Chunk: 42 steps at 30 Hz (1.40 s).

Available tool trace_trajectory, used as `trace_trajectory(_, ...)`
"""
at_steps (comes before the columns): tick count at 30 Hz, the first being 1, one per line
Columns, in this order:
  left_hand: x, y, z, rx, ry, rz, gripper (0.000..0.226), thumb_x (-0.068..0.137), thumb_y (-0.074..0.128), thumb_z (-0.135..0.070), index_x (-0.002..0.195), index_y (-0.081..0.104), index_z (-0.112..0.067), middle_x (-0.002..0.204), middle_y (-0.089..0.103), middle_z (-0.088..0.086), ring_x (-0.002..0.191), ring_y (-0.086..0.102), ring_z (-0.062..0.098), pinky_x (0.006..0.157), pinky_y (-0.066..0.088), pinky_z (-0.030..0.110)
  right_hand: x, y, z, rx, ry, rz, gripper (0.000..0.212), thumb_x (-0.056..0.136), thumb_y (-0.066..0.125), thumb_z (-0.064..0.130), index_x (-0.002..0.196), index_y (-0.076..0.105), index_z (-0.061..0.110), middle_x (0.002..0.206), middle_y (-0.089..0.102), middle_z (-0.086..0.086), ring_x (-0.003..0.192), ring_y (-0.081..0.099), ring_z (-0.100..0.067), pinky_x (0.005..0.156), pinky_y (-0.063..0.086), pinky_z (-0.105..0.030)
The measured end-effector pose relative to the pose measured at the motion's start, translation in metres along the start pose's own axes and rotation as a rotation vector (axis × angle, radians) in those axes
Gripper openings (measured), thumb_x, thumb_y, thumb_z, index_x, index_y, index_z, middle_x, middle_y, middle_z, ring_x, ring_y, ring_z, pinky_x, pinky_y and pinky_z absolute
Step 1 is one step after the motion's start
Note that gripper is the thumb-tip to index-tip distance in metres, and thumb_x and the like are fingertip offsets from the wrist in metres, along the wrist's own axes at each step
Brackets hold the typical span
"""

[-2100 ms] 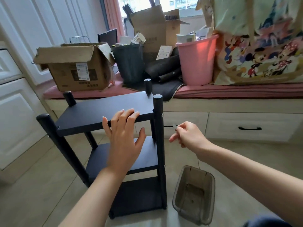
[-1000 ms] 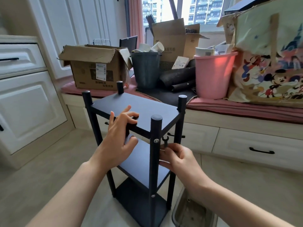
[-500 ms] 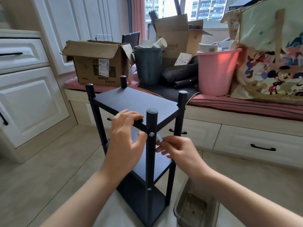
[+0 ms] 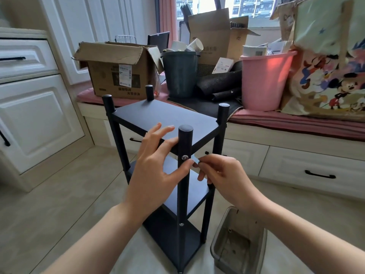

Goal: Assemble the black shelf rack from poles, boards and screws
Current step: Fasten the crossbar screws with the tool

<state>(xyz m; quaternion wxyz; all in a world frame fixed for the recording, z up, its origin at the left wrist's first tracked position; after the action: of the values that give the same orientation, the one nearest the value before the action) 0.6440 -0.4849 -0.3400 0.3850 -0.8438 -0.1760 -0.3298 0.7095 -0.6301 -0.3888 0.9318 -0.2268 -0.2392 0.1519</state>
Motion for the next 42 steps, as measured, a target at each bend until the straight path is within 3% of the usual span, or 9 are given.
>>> trace_trajectory(3, -0.001, -0.012, -0.006, 0.097, 0.009, -0.105, 0.049, 0.084, 0.069, -0.05, 0.116, 0.073, -0.013, 0.131, 0.051, 0.004, 0.131, 0.04, 0.021, 0.11, 0.022, 0.008, 0.0, 0.0, 0.002, -0.036, -0.021, 0.009, 0.015, 0.098, 0.057, 0.014, 0.093, 0.07, 0.02, 0.07, 0.069, 0.009, 0.058, 0.057, -0.005, 0.058, 0.044, -0.014)
trace_trajectory(8, -0.006, -0.013, 0.009, -0.059, -0.178, -0.111, 0.06, 0.071, 0.069, -0.062, 0.12, 0.071, -0.028, 0.106, 0.039, -0.006, 0.095, 0.049, 0.017, 0.087, 0.044, 0.014, -0.001, 0.001, -0.002, -0.023, 0.022, 0.021, 0.015, 0.099, 0.055, 0.016, 0.092, 0.067, 0.022, 0.071, 0.071, 0.008, 0.057, 0.058, -0.008, 0.058, 0.049, -0.02)
trace_trajectory(10, -0.012, -0.005, 0.023, -0.16, -0.302, -0.08, 0.074, 0.067, 0.068, -0.068, 0.133, 0.06, -0.036, 0.103, 0.041, -0.012, 0.092, 0.05, 0.01, 0.082, 0.044, 0.012, -0.001, 0.003, -0.005, 0.044, 0.068, 0.039, 0.016, 0.1, 0.054, 0.015, 0.092, 0.066, 0.022, 0.071, 0.072, 0.005, 0.056, 0.058, -0.008, 0.058, 0.049, -0.021)
trace_trajectory(13, -0.017, 0.016, 0.035, -0.332, -0.414, 0.048, 0.086, 0.07, 0.066, -0.066, 0.147, 0.033, -0.048, 0.124, 0.058, -0.009, 0.11, 0.057, 0.007, 0.092, 0.049, 0.02, -0.001, 0.005, -0.005, 0.119, 0.107, 0.046, 0.017, 0.101, 0.052, 0.014, 0.092, 0.065, 0.021, 0.067, 0.072, -0.001, 0.052, 0.055, -0.008, 0.056, 0.045, -0.019)
trace_trajectory(15, -0.016, 0.031, 0.032, -0.505, -0.419, 0.113, 0.084, 0.074, 0.066, -0.058, 0.148, 0.025, -0.05, 0.111, 0.07, -0.008, 0.103, 0.067, 0.006, 0.084, 0.05, 0.011, 0.0, 0.005, -0.001, 0.137, 0.098, 0.039, 0.016, 0.101, 0.051, 0.013, 0.093, 0.065, 0.017, 0.064, 0.07, 0.0, 0.051, 0.055, -0.007, 0.054, 0.043, -0.016)
trace_trajectory(19, -0.013, 0.04, 0.026, -0.754, -0.397, 0.081, 0.065, 0.081, 0.066, -0.038, 0.138, 0.035, -0.043, 0.103, 0.072, 0.002, 0.094, 0.073, 0.025, 0.083, 0.059, 0.031, 0.001, 0.007, 0.007, 0.179, 0.079, 0.031, 0.014, 0.101, 0.05, 0.011, 0.095, 0.062, 0.011, 0.06, 0.066, 0.007, 0.05, 0.058, -0.006, 0.052, 0.042, -0.013)
trace_trajectory(26, -0.006, 0.036, 0.02, -0.774, -0.355, 0.062, 0.051, 0.085, 0.066, -0.028, 0.131, 0.046, -0.023, 0.099, 0.069, 0.013, 0.089, 0.071, 0.032, 0.075, 0.059, 0.03, 0.002, 0.007, 0.01, 0.199, 0.065, 0.013, 0.013, 0.101, 0.05, 0.017, 0.097, 0.063, 0.016, 0.062, 0.065, -0.004, 0.054, 0.059, -0.009, 0.057, 0.047, -0.019)
trace_trajectory(34, 0.011, 0.005, 0.028, -0.803, -0.351, -0.02, 0.034, 0.082, 0.068, -0.04, 0.115, 0.059, -0.043, 0.09, 0.072, 0.01, 0.079, 0.074, 0.028, 0.068, 0.06, 0.026, 0.008, 0.007, 0.013, 0.25, 0.03, -0.016, 0.013, 0.101, 0.051, 0.015, 0.094, 0.061, 0.018, 0.061, 0.066, -0.003, 0.053, 0.057, -0.009, 0.057, 0.045, -0.017)
trace_trajectory(42, 0.028, -0.006, 0.04, -0.756, -0.377, -0.075, 0.029, 0.082, 0.069, -0.048, 0.11, 0.061, -0.049, 0.103, 0.067, 0.012, 0.08, 0.075, 0.03, 0.07, 0.061, 0.032, 0.02, 0.016, 0.027, 0.315, 0.006, -0.053, 0.015, 0.1, 0.053, 0.014, 0.09, 0.062, 0.02, 0.06, 0.067, -0.005, 0.057, 0.059, -0.018, 0.061, 0.051, -0.028)
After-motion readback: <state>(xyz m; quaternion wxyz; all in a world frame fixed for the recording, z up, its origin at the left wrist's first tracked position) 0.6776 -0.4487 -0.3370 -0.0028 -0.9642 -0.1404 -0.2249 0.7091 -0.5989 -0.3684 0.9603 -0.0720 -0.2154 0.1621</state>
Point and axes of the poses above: each hand's wrist, its own x-axis towards the middle knuckle, its own y-axis out of the palm, z = x × y, the point moved 10 cm from there along x, towards the middle knuckle
